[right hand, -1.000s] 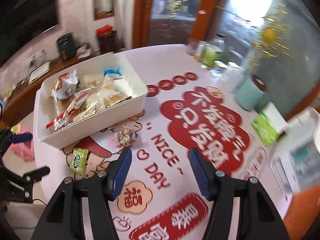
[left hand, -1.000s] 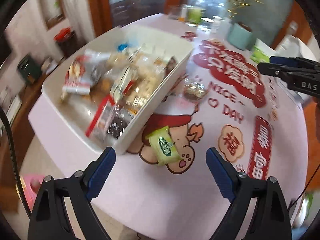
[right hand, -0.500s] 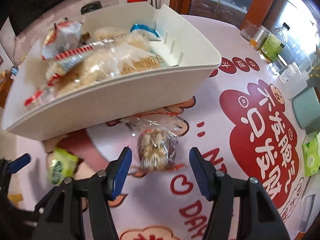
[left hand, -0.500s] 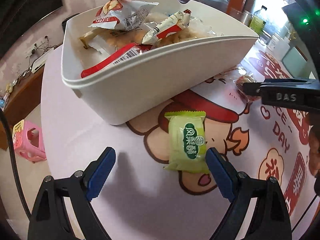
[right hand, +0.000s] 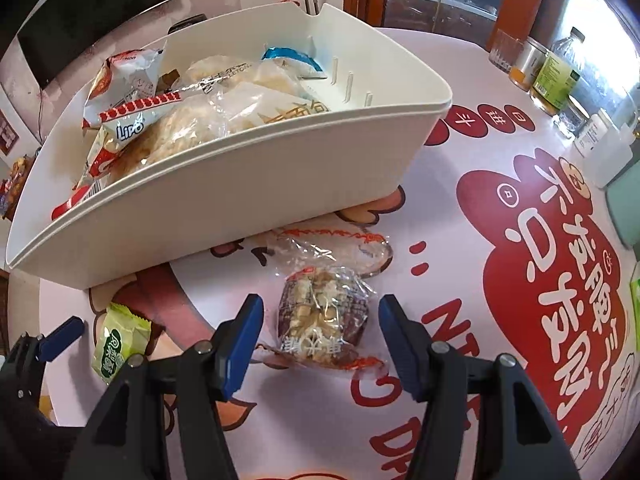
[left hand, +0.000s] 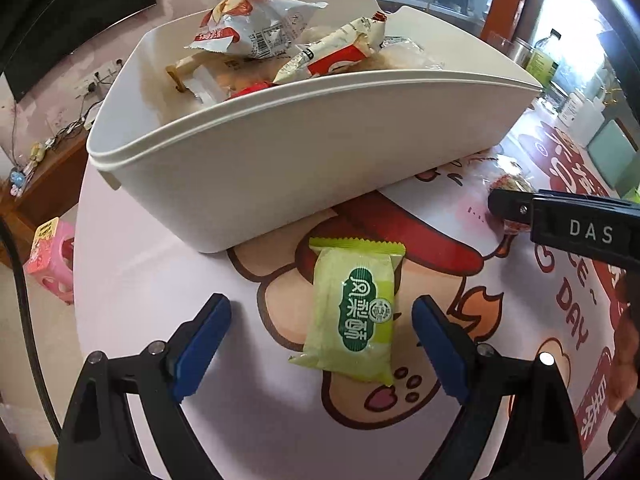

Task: Organize snacks
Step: 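Grasp the clear nut-cluster bag with right gripper while left grasps green pastry packet, then lift and carry both held snacks over the white tray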

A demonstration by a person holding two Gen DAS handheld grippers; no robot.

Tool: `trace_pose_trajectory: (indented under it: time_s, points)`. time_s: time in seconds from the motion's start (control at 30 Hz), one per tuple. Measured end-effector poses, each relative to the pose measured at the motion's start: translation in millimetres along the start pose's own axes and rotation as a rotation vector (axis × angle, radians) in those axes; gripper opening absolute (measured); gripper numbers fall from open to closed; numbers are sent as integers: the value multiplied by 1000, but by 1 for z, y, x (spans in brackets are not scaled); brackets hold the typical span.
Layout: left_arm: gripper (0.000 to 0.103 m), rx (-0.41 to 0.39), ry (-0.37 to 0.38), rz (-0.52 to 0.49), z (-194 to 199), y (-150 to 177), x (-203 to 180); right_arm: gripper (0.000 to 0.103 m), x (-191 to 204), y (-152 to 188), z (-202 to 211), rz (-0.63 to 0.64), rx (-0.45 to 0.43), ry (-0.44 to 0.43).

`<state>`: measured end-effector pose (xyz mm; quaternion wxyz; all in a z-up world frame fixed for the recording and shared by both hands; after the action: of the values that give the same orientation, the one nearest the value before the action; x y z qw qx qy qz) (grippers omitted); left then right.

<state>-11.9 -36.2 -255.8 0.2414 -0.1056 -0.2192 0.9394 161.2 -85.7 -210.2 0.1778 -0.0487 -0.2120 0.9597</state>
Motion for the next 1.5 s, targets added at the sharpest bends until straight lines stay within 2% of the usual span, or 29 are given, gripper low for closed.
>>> trace_pose_trajectory:
  time_s: [0.1, 0.23, 0.3, 0.37, 0.5, 0.63, 0.67, 0.7, 0.87, 1.03, 1.07, 1.13, 1.17, 1.2, 1.23, 1.5]
  points:
    - [91, 12, -35, 37, 0, -2, 1, 60, -3, 2, -1, -18, -2, -11]
    - [91, 32, -47, 108, 2, -3, 11, 60, -4, 2, -1, -48, 18, -24]
    - [92, 45, -54, 131, 2, -3, 14, 60, -2, 4, -6, -44, 54, -10]
    - [93, 50, -62, 128, 1, -3, 13, 61, -2, 8, -12, -56, 79, 10]
    - [96, 66, -112, 110, -6, -5, 7, 59, -1, 10, -10, -75, 60, 20]
    - [98, 83, -118, 105, -5, -5, 9, 32, 2, 14, -6, -71, 52, 32]
    - [101, 81, -126, 100, -5, -5, 12, 27, 2, 16, -5, -75, 58, 32]
    - [103, 77, -141, 91, -6, -5, 11, 25, 2, 18, -4, -80, 61, 35]
    - [103, 88, -125, 113, -8, -7, 13, 10, 5, 28, 2, -101, 69, 26]
    - [103, 91, -95, 83, -10, -10, 20, 5, 8, 43, 8, -134, 65, -1]
    - [101, 90, -88, 70, -10, -10, 20, 5, 9, 46, 9, -135, 66, 0]
    - [89, 71, -64, 28, -6, -9, 19, 5, 11, 49, 11, -146, 64, -12]
    - [72, 59, -50, 8, -3, -9, 17, 5, 12, 51, 12, -153, 64, -20]
    - [50, 43, -25, -25, 1, -9, 14, 5, 12, 52, 13, -159, 64, -25]
    - [37, 36, -1, -48, 3, -9, 11, 5, 12, 55, 14, -172, 62, -38]
    - [35, 84, 203, -121, 10, -5, 7, 4, 20, 69, 26, -227, 21, -87]
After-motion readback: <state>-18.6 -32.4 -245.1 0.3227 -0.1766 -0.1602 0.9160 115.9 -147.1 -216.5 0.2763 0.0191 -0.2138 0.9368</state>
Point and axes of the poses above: each gripper's, at about its wrist camera, not at the fingertips, and z roughly against the way its jaws point, x to its left, y to its underside, the point moved 1 cm from there along -z, roughly the way its jaws point, and after that the axes turned 4 degrees about z, right-handed, at the moved point
